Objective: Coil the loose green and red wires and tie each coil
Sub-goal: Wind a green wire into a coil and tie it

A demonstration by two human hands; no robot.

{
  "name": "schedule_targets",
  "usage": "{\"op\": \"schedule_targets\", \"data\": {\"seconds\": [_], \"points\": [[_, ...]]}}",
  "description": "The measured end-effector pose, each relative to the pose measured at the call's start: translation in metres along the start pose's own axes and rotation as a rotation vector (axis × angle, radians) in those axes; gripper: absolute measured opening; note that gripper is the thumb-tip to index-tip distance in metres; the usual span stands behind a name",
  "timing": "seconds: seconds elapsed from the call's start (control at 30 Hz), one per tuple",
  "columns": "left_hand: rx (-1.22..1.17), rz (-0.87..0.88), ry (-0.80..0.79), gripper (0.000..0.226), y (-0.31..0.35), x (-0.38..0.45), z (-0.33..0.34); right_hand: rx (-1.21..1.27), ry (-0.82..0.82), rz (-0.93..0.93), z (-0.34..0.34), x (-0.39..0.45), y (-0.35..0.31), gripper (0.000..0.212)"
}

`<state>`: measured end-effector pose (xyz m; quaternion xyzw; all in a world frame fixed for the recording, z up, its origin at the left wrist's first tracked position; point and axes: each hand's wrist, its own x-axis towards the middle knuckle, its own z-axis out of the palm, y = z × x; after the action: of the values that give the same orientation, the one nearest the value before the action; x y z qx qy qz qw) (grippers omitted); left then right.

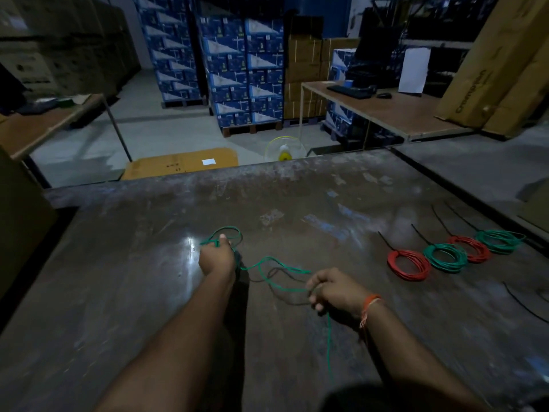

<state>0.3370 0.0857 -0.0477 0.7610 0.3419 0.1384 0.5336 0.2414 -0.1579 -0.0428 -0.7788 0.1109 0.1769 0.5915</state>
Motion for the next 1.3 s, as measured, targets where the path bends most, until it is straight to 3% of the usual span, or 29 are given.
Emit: {"op": "schedule_targets", "data": {"seconds": [0.03,0.1,0.17,0.23,0.3,0.4,0.47,0.53,0.57,0.7,0.77,1.0,1.1,1.2,1.3], "points": [[0.006,0.006,0.001,0.045,0.002,-0.002,0.003,-0.001,-0.092,0.01,0.006,-0.003,-0.005,0.019],[-0.001,0.01,0.005,0.045,0.005,-0.007,0.008,0.043,-0.226,0.058,0.014,-0.001,-0.013,0.037],[-0.02,0.01,0.008,0.043,0.007,-0.011,0.013,0.14,-0.307,0.085,0.023,0.002,-0.024,0.029],[-0.046,0.012,-0.004,0.042,0.008,-0.013,0.018,0.191,-0.274,0.081,0.032,0.008,-0.032,0.027],[-0.062,0.005,-0.03,0.041,0.009,-0.014,0.022,0.188,-0.195,0.044,0.044,0.016,-0.031,0.053],[-0.071,-0.018,-0.092,0.037,0.011,-0.015,0.025,0.251,-0.185,0.023,0.061,0.025,-0.024,0.067],[-0.084,-0.013,-0.124,0.037,0.011,-0.014,0.027,0.327,-0.166,0.001,0.068,0.028,-0.024,0.055],[-0.089,-0.011,-0.122,0.037,0.01,-0.011,0.028,0.366,-0.148,-0.019,0.07,0.027,-0.031,0.014],[-0.091,-0.014,-0.115,0.038,0.009,-0.008,0.028,0.326,-0.149,-0.034,0.068,0.024,-0.034,0.009],[-0.055,-0.039,-0.04,0.043,0.006,0.0,0.016,0.002,-0.204,-0.012,0.055,0.018,-0.025,0.024],[-0.035,-0.052,-0.005,0.043,0.002,0.005,0.009,-0.173,-0.15,-0.029,0.042,0.021,-0.019,0.028],[-0.07,-0.11,0.122,0.045,0.002,0.021,-0.012,-0.644,0.075,-0.013,-0.009,0.042,-0.01,0.015],[-0.061,-0.116,0.14,0.048,0.004,0.026,-0.021,-0.667,0.185,-0.006,-0.02,0.038,-0.005,0.019],[-0.028,-0.083,0.096,0.046,0.005,0.024,-0.019,-0.565,0.147,0.01,-0.02,0.034,-0.008,0.015],[0.002,-0.038,0.033,0.046,0.002,0.016,-0.008,-0.347,0.118,0.011,-0.007,0.028,-0.015,0.025]]}}
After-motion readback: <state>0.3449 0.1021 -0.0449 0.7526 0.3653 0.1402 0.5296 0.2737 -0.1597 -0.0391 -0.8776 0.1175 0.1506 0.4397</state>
